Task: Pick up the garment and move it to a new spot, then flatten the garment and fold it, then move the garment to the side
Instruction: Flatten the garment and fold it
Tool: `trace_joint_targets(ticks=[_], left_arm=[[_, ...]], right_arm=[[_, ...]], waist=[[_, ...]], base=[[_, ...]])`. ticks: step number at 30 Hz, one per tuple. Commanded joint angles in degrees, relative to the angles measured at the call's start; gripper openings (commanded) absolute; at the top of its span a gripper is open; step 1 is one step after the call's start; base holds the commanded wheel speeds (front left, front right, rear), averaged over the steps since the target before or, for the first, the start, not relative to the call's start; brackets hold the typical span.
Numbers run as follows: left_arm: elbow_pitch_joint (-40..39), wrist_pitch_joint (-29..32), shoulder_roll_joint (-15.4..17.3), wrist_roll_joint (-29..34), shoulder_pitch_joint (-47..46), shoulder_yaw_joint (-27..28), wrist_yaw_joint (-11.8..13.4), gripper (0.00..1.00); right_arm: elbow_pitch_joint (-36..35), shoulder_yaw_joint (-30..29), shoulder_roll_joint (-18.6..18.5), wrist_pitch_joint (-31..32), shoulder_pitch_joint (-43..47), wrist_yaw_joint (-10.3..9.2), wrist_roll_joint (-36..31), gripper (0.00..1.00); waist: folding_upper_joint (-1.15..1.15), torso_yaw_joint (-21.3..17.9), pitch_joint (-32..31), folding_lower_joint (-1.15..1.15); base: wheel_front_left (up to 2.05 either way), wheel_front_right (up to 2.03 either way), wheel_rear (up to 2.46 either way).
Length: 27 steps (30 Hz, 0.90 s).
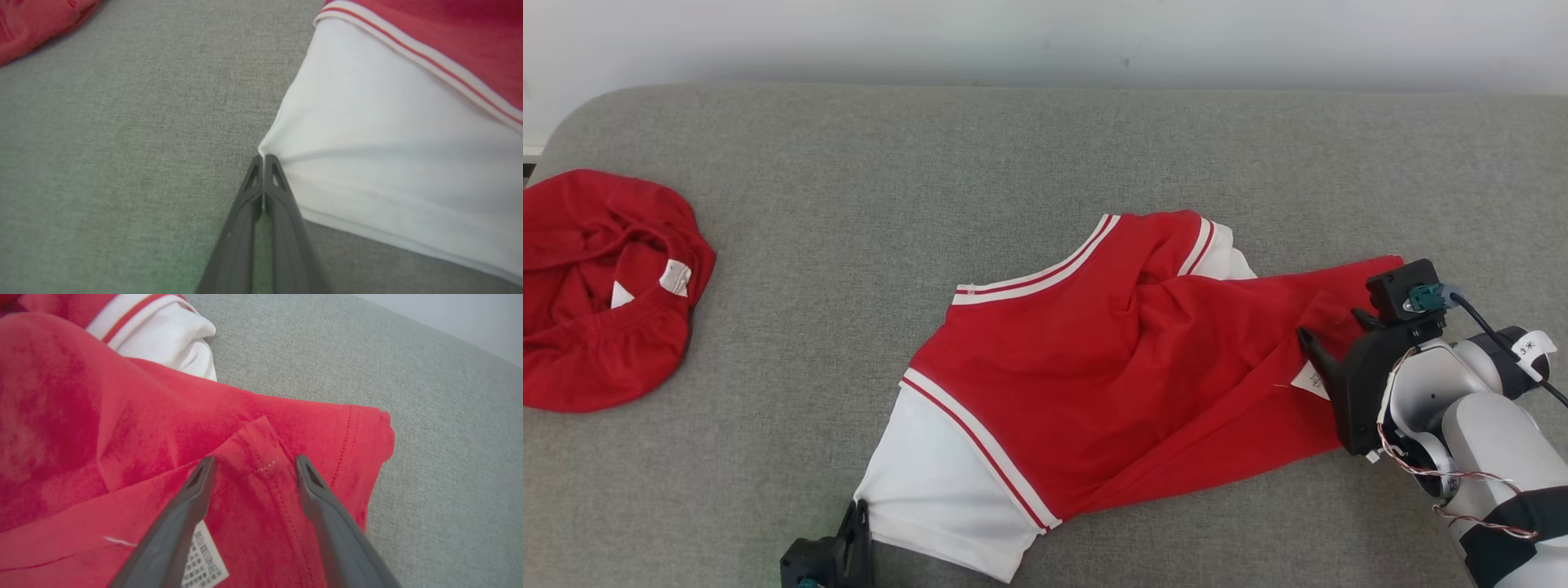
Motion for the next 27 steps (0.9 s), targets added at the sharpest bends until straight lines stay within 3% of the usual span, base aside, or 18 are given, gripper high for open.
trace_joint_targets(ticks=[1,2,3,4,5,6,15,27], left_arm=[[1.4,0.9,0.0,-0.5,-0.3,-0.3,-0.1,0.00],[1.5,0.9,0.0,-0.5,-0.3,-0.4,-0.2,0.00],[1.4,0.9,0.1,-0.6,-0.4,-0.4,-0.2,0.00],[1.4,0.8,0.1,-0.7,-0.5,-0.4,-0.1,0.00],[1.4,0.7,0.2,-0.8,-0.6,-0.4,0.0,0.00],[1.4,0.6,0.2,-0.9,-0.6,-0.3,0.1,0.00],[-1.9,-3.2,0.5,-2.7,-1.1,1.3,0.6,0.00],[-19.6,-5.9,-0.8,-12.5,-3.4,6.2,-3.9,0.00]], right_arm=[[0.3,0.5,-0.4,0.1,-0.6,-0.13,0.7,0.86],[0.5,0.8,-0.6,0.4,-0.9,-0.13,0.9,0.73],[0.7,1.4,-0.9,0.5,-1.2,-0.13,1.2,0.40],[0.8,1.7,-1.0,0.4,-1.4,-0.13,1.4,0.35],[0.7,1.9,-1.1,0.4,-1.5,-0.13,1.4,0.08],[0.5,2.0,-1.2,0.3,-1.6,-0.13,1.3,0.01],[-4.0,-1.8,-0.4,-4.1,0.1,-0.13,2.2,0.00],[-18.5,-15.4,5.6,-7.3,6.2,-0.13,10.2,0.00]], waist=[[0.00,0.1,0.0,0.00],[0.00,0.2,0.0,0.00],[0.00,0.3,0.1,0.00],[0.00,0.3,0.2,0.00],[0.00,0.3,0.3,0.00],[0.00,0.3,0.3,0.00],[0.00,-0.8,-1.1,0.00],[0.00,-4.1,-6.6,0.00]], base=[[0.00,0.00,0.00],[0.00,0.00,0.00],[0.00,0.00,0.00],[0.00,0.00,0.00],[0.00,0.00,0.00],[0.00,0.00,0.00],[0.00,0.00,0.00],[0.00,0.00,0.00]])
